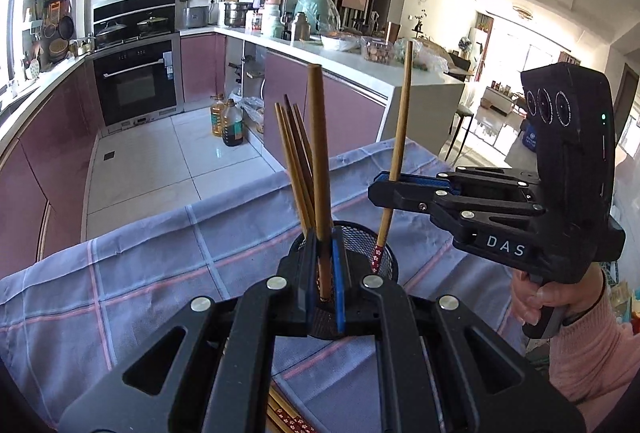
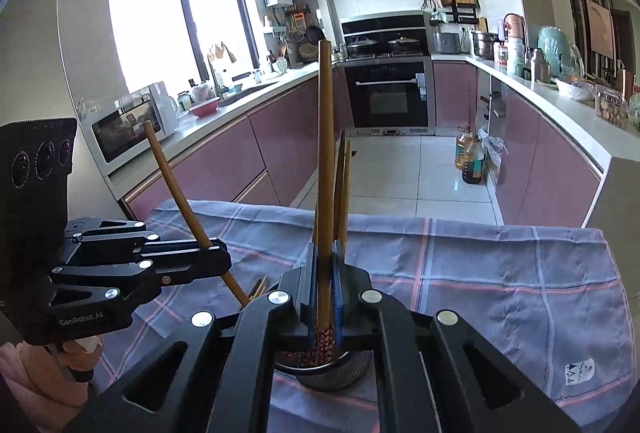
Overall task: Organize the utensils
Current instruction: 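Lift the left tool's chopstick into the mesh cup while the right tool inserts its own, then open the left tool over the cup while the right tool releases its chopstick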
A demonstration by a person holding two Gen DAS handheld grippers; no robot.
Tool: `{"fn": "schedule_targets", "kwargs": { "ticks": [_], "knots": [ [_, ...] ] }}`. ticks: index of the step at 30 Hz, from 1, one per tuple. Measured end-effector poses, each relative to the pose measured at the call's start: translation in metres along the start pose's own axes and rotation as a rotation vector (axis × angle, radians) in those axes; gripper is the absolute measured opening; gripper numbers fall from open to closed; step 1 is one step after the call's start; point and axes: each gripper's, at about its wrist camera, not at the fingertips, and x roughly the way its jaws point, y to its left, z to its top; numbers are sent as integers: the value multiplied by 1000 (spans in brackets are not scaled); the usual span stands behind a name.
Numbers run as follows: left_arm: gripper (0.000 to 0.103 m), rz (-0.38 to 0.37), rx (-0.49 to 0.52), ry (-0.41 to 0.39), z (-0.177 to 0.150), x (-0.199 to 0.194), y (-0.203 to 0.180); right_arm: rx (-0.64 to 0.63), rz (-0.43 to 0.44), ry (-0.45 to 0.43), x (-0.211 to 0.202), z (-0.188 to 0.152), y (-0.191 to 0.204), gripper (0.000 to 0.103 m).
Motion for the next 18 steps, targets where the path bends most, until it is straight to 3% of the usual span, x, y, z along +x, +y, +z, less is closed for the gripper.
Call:
{"fn": "schedule_targets", "kwargs": {
  "ticks": [8,14,18],
  "knots": [
    [8,-4,-30,63,1,30,15,22,-6,76,23,-6,-6,8],
    [9,13,-39,77,4,45,22,49,-18,74,30,-6,-11,8],
    [16,22,-35,61,1,44,21,63,-19,55,26,-6,-12,15]
  ]
}}
